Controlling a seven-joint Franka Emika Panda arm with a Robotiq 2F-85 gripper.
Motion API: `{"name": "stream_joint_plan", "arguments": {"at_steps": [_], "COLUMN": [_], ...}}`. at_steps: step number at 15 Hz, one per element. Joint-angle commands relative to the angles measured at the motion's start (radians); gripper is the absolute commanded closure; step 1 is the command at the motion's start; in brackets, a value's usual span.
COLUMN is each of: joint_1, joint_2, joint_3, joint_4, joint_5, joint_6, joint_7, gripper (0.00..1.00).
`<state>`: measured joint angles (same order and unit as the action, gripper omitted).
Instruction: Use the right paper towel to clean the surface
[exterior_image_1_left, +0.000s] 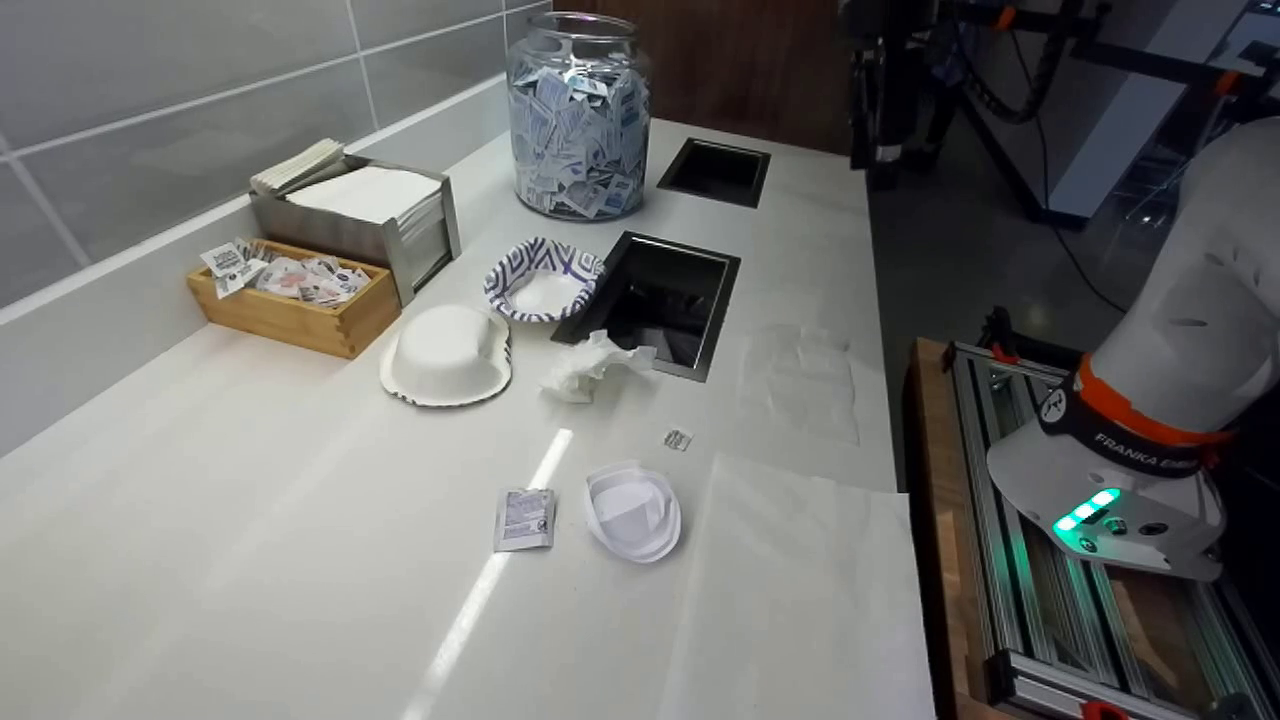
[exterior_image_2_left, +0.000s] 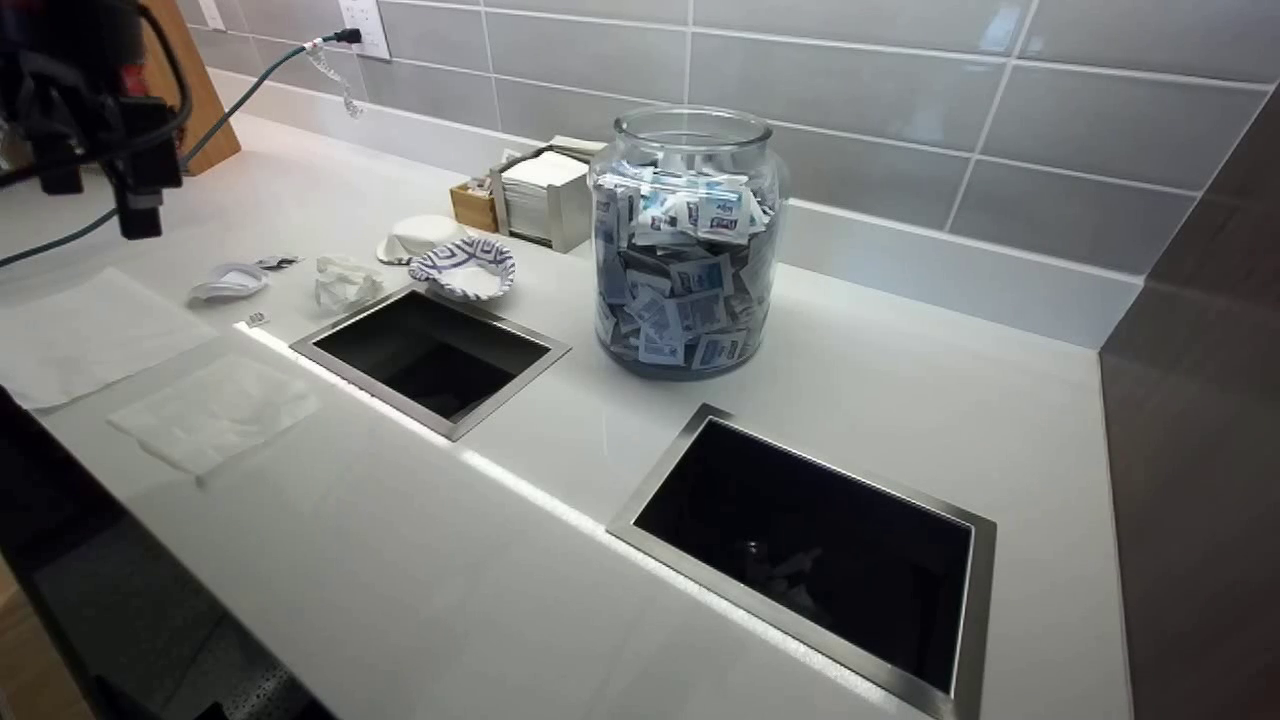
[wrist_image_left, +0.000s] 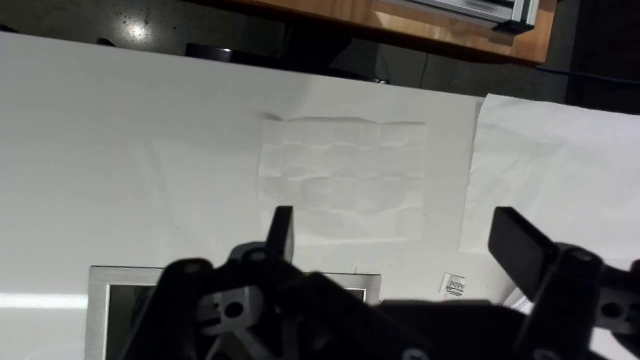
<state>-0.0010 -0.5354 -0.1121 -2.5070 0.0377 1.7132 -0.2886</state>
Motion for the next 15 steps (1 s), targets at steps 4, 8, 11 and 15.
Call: {"name": "stream_joint_plan", "arguments": {"at_steps": [4,8,11,15], "joint_1": [0.025,0.032,0.03,0.014], "joint_2": [-0.02,0.028,0.025,0.058], "joint_3": [0.078,0.103,0.092,0.102], "joint_4": [-0.2,-0.252,-0.239,-0.24], "joint_5": [0.089,0.088,0.069,0.055], "joint_6": [0.327,0.52,0.497,0.509], "joint_7": [0.136,0.199,0.182,0.22], "gripper": [0.0,0.0,0.0,0.0]}}
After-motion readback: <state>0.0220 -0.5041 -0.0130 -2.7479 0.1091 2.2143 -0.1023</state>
